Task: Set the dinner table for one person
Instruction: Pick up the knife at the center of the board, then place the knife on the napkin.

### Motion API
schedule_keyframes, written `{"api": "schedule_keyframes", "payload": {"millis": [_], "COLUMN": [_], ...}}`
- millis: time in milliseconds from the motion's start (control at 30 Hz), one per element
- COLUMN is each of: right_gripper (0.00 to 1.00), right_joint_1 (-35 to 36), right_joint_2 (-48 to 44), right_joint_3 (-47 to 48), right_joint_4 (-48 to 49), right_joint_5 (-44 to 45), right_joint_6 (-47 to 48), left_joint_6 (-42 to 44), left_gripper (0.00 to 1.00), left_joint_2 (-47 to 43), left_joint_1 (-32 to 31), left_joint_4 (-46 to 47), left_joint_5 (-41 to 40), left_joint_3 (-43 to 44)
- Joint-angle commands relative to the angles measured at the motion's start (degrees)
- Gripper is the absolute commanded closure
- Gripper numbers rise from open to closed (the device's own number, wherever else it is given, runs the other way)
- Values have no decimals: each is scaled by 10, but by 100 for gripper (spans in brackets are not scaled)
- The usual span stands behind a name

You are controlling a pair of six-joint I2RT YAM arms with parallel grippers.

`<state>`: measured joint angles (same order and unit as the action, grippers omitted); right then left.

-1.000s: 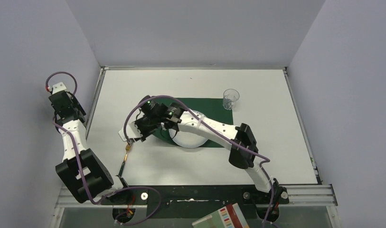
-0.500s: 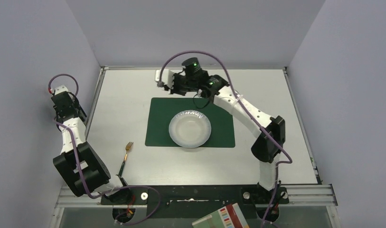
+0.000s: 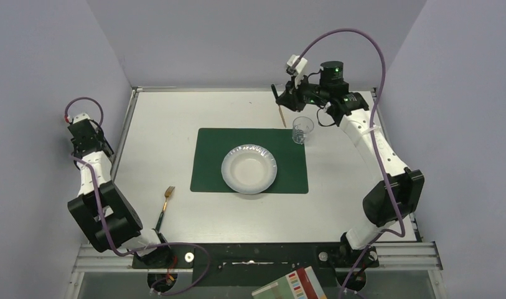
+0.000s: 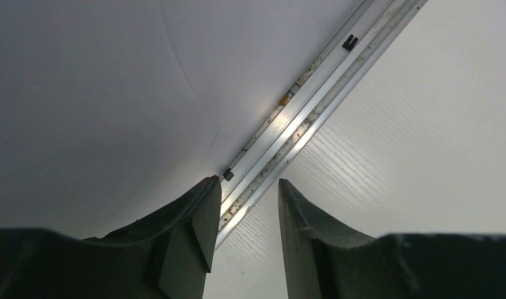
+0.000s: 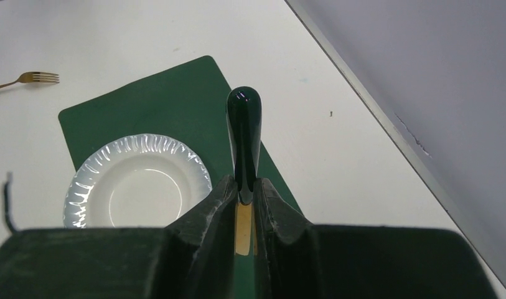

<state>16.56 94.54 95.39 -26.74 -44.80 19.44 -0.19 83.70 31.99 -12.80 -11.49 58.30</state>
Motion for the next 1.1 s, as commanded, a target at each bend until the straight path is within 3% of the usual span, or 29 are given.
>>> {"api": "schedule_keyframes", "payload": {"millis": [0,267,500,767,867,1067], "right_gripper": [100,100,100,100,100,100], "right_joint_1": [13,2,4,13,12,12], "right_joint_2": [-48,-125,-197,-237,-241,-234], "right_joint_3": [-14,-122,-273,-341,-358,-419], "right_joint_4": [13,24,108,142,154,270], "right_joint_5": [36,123,200,340,360,426], "right_joint_6": [-54,-96,-176,-307,-311,-354], "left_joint_6": [-2,5,15,20,22,23], "left_gripper": [62,62,63,64,64,64], "left_joint_2": [4,24,46,53,55,59], "left_joint_1": [1,-7,-9,-9,-9,-9], "left_joint_4": [4,2,12,18,21,23], "left_joint_5": [-2,-30,-69,-82,-84,-83], "left_joint_3": [38,42,35,29,26,25]}}
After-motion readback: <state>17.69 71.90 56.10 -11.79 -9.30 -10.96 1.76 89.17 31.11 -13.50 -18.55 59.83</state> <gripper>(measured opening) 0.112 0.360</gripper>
